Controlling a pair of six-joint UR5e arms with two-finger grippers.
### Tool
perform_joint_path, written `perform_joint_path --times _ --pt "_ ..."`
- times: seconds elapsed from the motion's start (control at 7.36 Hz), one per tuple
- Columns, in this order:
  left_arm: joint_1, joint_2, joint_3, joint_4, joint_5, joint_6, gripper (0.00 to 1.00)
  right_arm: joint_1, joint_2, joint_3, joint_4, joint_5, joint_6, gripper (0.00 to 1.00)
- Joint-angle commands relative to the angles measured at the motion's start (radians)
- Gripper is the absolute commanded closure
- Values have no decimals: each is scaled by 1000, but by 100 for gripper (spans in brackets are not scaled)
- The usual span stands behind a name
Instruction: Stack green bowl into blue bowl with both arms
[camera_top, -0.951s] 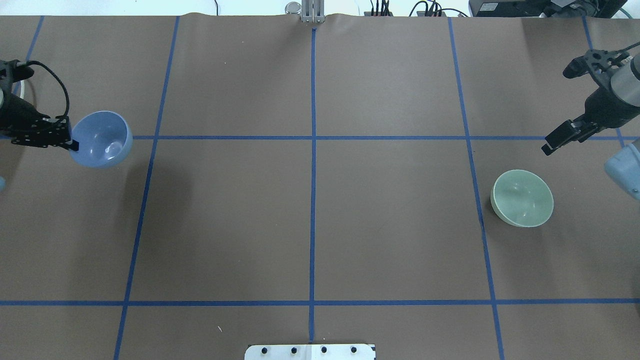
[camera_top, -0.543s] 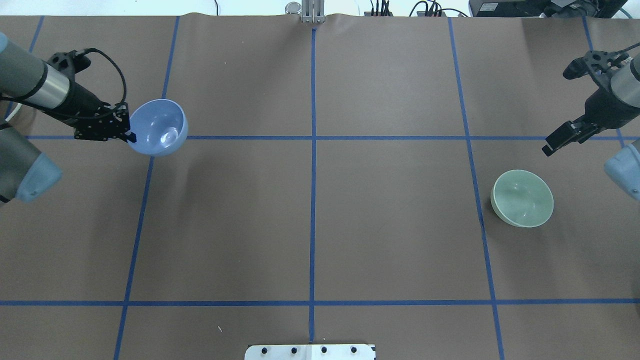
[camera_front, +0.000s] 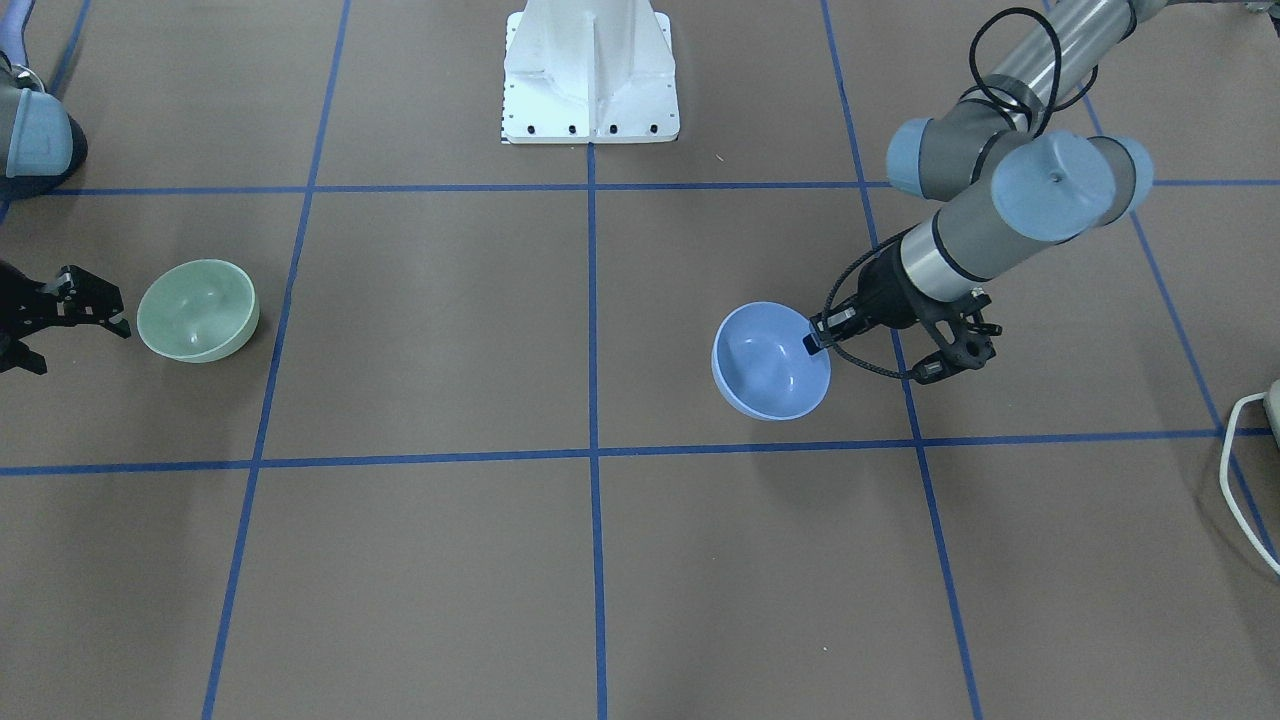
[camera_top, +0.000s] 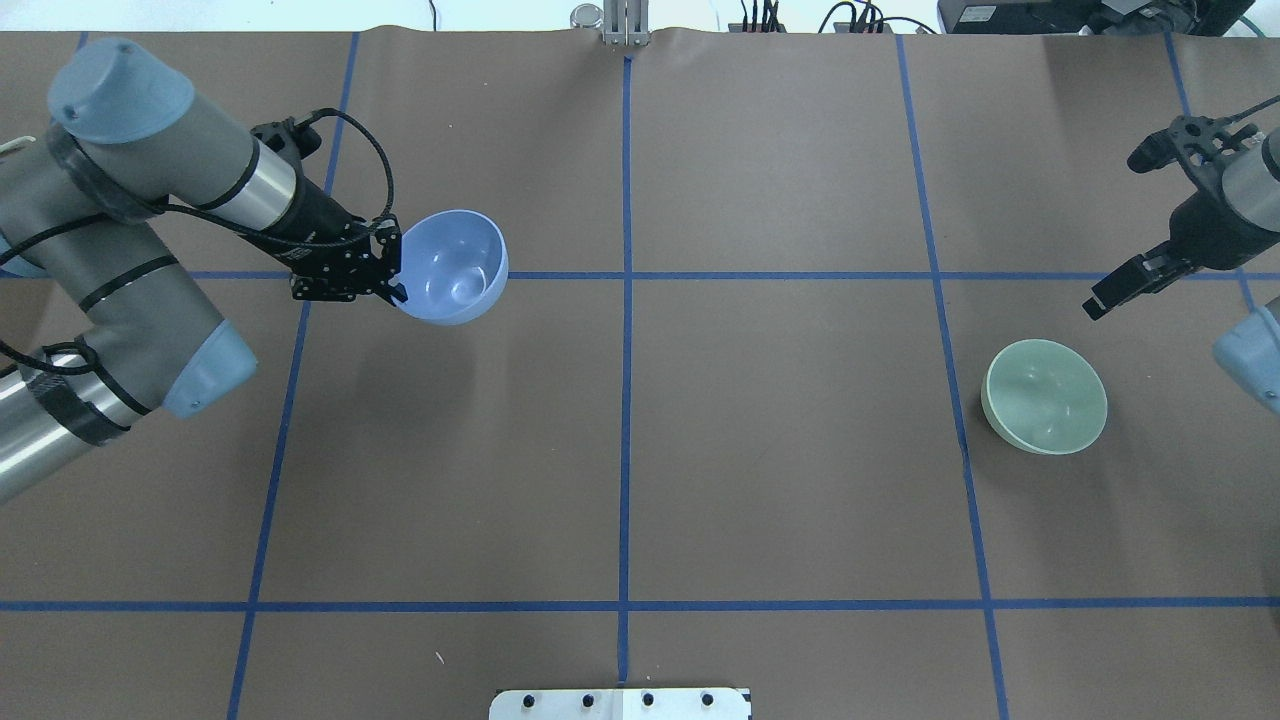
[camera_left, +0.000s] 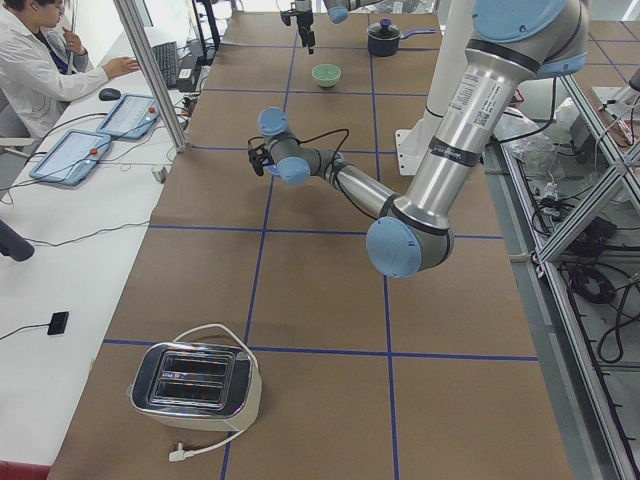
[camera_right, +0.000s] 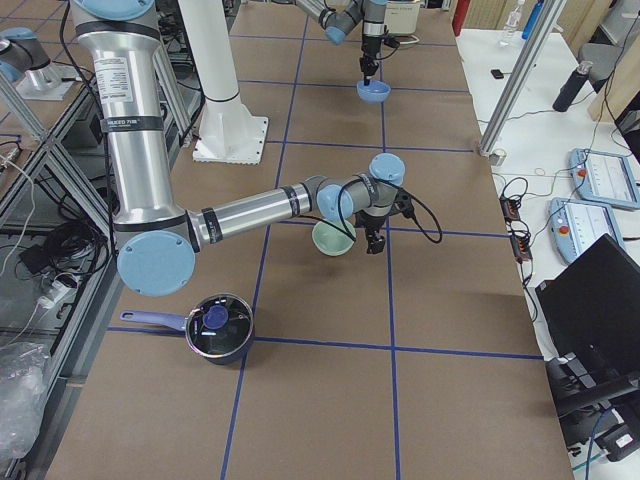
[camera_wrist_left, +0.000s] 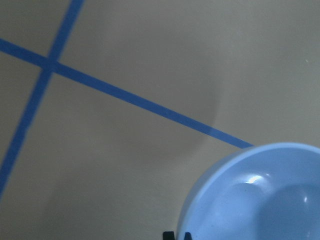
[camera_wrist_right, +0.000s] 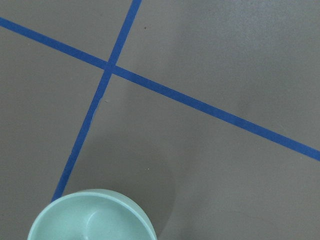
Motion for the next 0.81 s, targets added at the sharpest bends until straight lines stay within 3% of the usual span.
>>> perform_joint_path --times 0.0,0.27,0.54,0.68 --pt "103 -108 -44 222 131 -12 93 -5 -14 -1 13 2 -1 5" --pt "141 -144 -37 238 145 -6 93 -21 -27 -5 45 2 9 5" --pt "231 -179 -18 237 250 -6 93 -30 -32 -4 47 1 9 5" --pt "241 -199 8 237 260 -9 93 -34 -34 -2 47 1 9 5"
